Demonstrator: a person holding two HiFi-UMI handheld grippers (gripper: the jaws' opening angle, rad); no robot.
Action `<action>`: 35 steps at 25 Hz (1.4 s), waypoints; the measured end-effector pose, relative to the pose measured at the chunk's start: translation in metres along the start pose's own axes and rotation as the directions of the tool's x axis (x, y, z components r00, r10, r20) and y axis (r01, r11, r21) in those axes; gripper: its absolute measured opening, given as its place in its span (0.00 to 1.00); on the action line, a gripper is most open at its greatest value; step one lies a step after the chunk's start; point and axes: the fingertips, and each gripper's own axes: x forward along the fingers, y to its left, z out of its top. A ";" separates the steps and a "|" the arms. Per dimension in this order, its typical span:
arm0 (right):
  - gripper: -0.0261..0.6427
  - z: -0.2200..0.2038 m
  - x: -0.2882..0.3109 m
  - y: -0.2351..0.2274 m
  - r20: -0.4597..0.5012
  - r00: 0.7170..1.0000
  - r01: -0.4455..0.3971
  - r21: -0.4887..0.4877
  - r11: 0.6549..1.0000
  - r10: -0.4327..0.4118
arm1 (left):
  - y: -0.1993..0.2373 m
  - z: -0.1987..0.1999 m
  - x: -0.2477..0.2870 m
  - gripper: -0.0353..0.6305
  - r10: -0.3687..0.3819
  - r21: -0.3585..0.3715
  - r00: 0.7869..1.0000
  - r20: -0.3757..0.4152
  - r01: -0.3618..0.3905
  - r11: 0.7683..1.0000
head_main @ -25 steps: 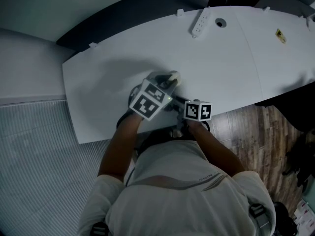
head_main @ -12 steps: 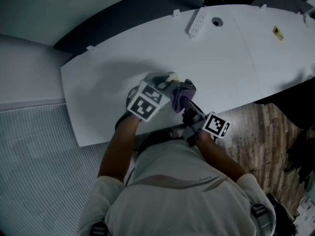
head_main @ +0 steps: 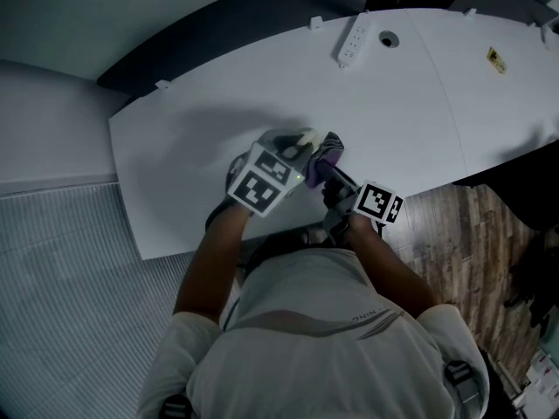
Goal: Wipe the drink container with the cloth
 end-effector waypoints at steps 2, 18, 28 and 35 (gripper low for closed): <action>0.17 -0.002 0.004 -0.013 -0.012 0.999 0.032 0.001 0.999 -0.032 | 0.000 -0.001 0.001 0.15 -0.002 0.002 1.000 0.000 0.002 1.000; 0.17 -0.005 0.018 -0.081 -0.117 0.966 0.217 -0.125 0.968 -0.231 | -0.001 -0.001 0.001 0.15 -0.001 -0.007 1.000 0.005 0.001 1.000; 0.17 0.080 -0.005 0.011 -0.020 0.993 0.087 -0.577 0.812 -0.120 | 0.001 0.000 0.002 0.15 -0.001 -0.016 1.000 0.007 0.001 1.000; 0.17 0.092 0.013 0.067 -0.027 0.999 -0.050 -0.642 0.765 0.043 | -0.002 0.000 0.000 0.15 0.007 -0.017 1.000 0.006 -0.007 1.000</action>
